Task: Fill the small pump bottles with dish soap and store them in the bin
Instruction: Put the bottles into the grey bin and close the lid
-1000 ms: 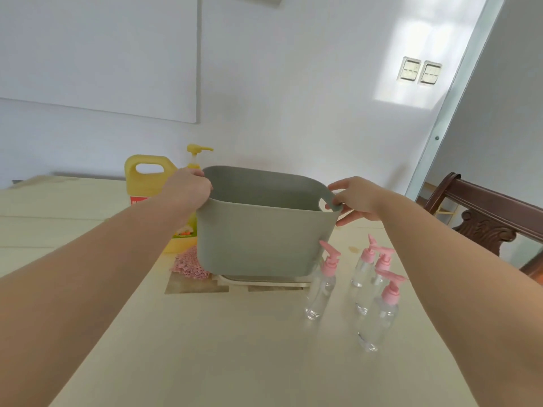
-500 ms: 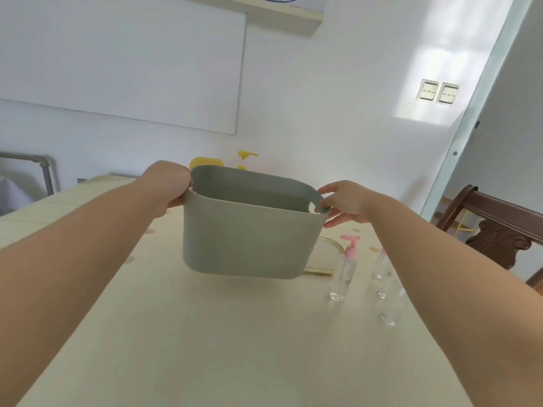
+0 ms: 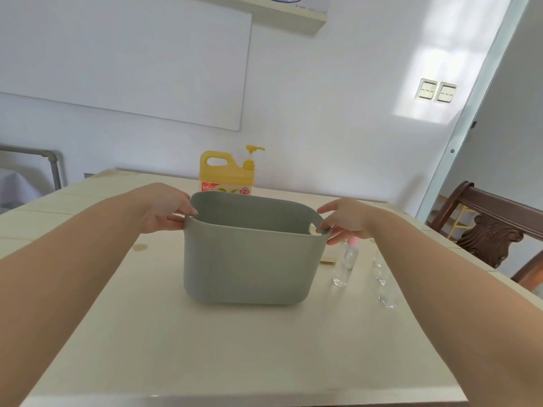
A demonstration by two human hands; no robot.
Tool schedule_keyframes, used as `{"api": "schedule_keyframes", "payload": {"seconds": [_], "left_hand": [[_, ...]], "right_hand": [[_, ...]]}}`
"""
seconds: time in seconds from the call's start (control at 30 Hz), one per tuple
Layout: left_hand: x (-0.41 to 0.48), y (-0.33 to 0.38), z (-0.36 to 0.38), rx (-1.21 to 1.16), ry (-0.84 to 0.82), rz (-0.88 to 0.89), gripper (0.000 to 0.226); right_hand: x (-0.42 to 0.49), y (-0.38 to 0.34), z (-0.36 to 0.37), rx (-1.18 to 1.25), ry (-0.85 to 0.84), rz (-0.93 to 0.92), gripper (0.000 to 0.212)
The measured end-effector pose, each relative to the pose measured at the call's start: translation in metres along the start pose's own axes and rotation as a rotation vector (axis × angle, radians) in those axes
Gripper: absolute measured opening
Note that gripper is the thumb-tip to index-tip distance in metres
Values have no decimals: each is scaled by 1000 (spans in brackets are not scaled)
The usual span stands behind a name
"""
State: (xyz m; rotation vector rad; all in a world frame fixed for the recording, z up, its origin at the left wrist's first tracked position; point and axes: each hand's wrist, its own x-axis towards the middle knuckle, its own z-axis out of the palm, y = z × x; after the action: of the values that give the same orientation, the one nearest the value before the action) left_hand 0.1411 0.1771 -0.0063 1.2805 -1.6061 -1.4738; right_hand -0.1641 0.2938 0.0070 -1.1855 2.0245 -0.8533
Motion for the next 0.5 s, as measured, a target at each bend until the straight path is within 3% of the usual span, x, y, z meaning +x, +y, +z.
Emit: {"api": "schedule_keyframes", "payload": {"seconds": [0.1,0.23,0.4,0.5], "left_hand": [[0,1,3,82,-56,-11,19],[8,3,5,234,-5,-36,8],[20,10,13,404,89,-19,6],[31,14,16,473,107,-1,9]], "right_hand": [[2,2,-3,-58,-1,17,49],[9,4,-8,-93,42,12,36],[24,17,-27,-296,383,-82,28],[23,23,-42,-487,299,-60,33]]}}
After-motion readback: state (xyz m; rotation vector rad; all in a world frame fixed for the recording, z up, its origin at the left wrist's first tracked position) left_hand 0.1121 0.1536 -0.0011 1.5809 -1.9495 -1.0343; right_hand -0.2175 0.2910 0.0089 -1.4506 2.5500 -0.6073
